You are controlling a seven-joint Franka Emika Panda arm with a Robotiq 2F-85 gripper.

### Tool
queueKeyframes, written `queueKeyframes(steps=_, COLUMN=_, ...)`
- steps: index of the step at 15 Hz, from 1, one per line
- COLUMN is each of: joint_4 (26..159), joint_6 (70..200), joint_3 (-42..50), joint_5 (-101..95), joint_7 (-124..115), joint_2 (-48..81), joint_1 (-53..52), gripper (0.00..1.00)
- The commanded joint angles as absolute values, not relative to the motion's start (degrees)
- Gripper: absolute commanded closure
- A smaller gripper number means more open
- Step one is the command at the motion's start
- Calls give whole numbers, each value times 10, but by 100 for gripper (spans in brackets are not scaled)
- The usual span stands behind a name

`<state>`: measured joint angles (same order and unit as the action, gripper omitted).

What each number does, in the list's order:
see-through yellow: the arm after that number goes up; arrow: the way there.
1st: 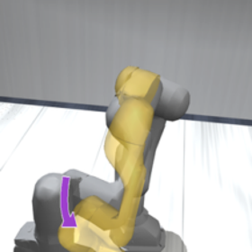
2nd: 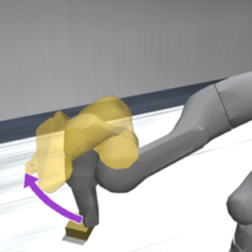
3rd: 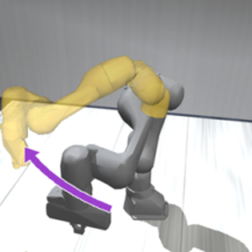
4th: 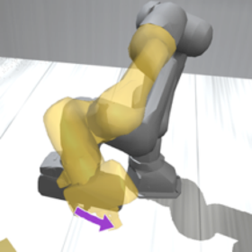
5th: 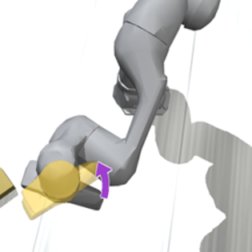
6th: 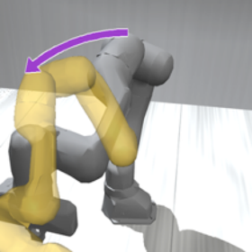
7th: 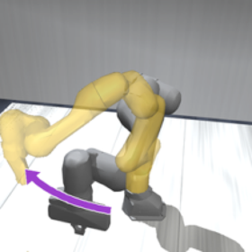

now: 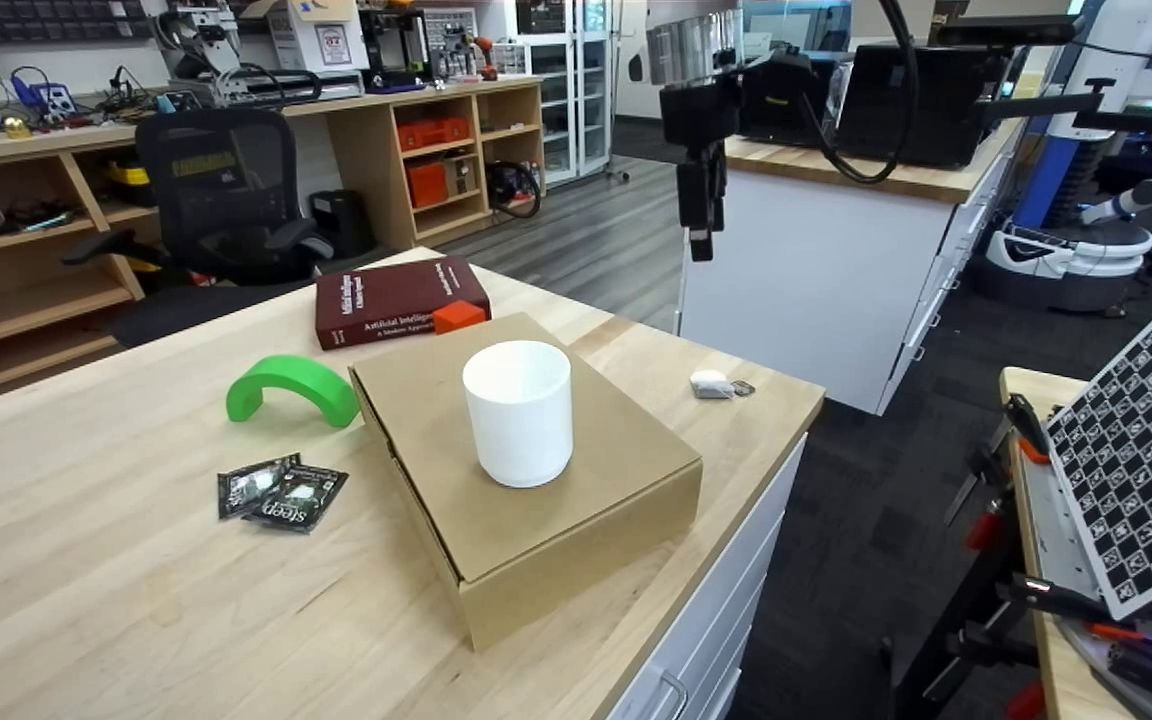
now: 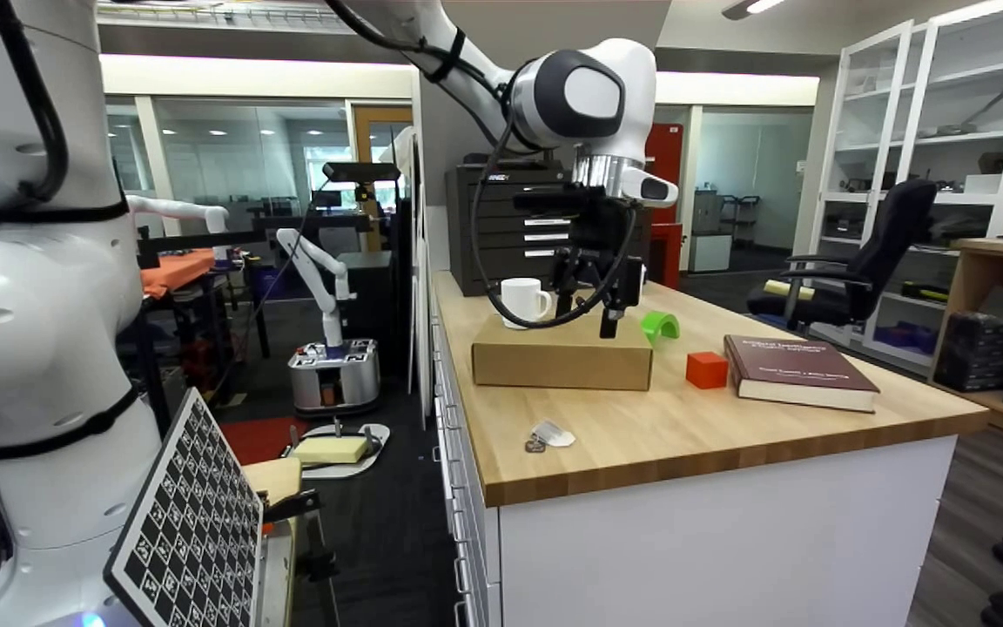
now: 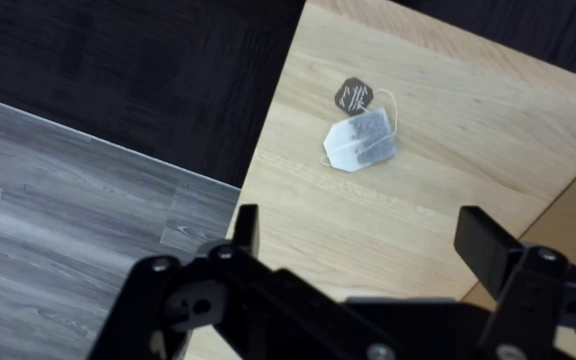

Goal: Put the teabag in the mug

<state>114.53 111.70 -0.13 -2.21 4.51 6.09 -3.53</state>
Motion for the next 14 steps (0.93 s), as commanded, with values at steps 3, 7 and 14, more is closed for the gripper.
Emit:
queueKeyframes(steps=3, joint_4=1169, joint_6=1090, joint_3=-5, joint_5=-19, joint_7=51, joint_2=83, joint_1=-27, gripper=0)
queueKeyframes(steps=7, joint_4=1138, joint_6=1094, joint_3=-12, joint_5=-23, joint_7=52, joint_2=166, joint_1=-31, gripper=0)
queueKeyframes(steps=14, joint_4=1117, joint_6=1098, joint_3=-17, joint_5=-30, joint_7=53, joint_2=216, joint_1=-31, gripper=0)
